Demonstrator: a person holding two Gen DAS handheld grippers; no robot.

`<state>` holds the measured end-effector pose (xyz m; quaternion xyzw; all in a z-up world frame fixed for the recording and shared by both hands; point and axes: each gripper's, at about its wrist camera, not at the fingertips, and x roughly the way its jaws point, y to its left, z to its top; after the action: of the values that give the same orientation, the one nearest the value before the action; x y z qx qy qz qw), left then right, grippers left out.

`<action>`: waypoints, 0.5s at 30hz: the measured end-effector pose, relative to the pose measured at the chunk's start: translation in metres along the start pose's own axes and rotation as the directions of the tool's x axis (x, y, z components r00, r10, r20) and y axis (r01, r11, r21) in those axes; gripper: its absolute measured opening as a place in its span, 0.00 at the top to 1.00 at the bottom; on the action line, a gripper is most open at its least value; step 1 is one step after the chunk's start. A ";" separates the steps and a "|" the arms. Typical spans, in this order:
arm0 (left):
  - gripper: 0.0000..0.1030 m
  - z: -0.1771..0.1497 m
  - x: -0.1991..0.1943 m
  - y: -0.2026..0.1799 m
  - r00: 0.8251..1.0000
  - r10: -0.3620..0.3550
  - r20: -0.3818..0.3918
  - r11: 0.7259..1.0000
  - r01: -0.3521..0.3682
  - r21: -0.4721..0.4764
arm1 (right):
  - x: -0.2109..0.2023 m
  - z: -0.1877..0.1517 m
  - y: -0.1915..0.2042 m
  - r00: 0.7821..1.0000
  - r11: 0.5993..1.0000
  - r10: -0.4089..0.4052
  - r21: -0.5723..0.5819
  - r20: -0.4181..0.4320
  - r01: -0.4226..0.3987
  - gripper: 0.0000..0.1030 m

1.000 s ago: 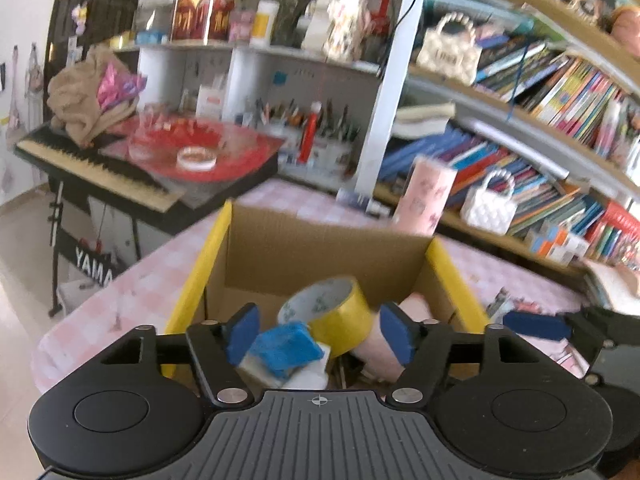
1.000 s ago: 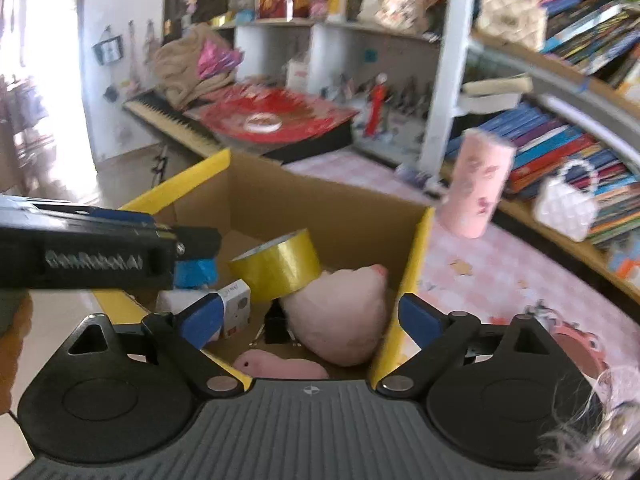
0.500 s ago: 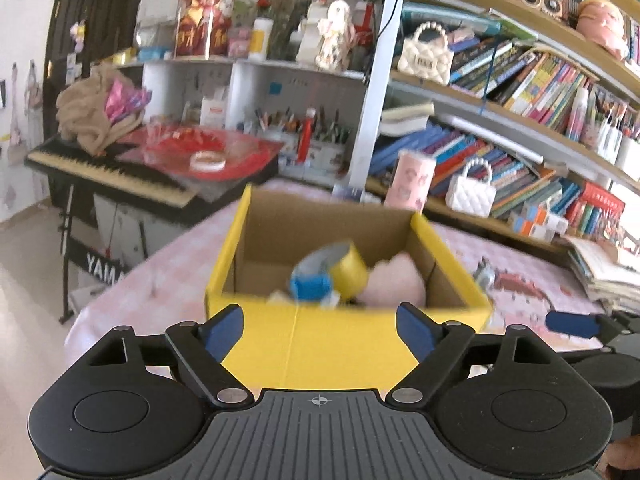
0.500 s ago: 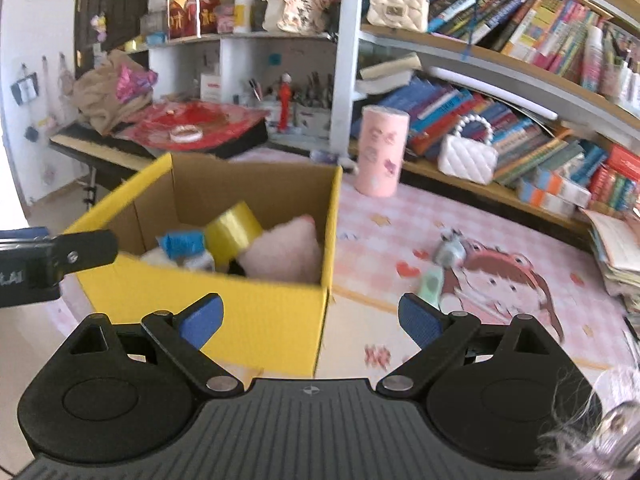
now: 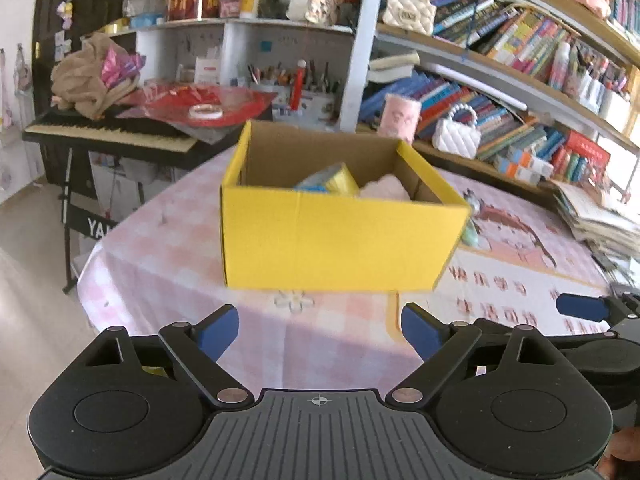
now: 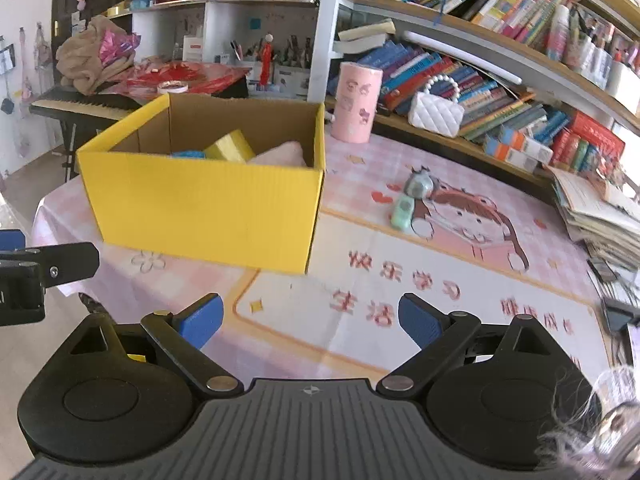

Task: Organize objects
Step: 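Move both open tools back toward the mint stapler and grey toy car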

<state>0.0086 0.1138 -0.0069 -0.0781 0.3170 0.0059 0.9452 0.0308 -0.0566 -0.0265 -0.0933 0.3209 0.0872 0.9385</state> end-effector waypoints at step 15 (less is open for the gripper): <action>0.12 -0.030 -0.018 -0.032 0.993 -0.100 -0.063 0.988 0.107 0.113 | -0.043 -0.047 -0.020 0.994 0.986 -0.104 0.126 -0.045 0.109 0.06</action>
<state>-0.0219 0.0784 -0.0148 -0.0393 0.3393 -0.0639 0.9377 -0.0261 -0.0910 -0.0344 -0.0514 0.3381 0.0141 0.9396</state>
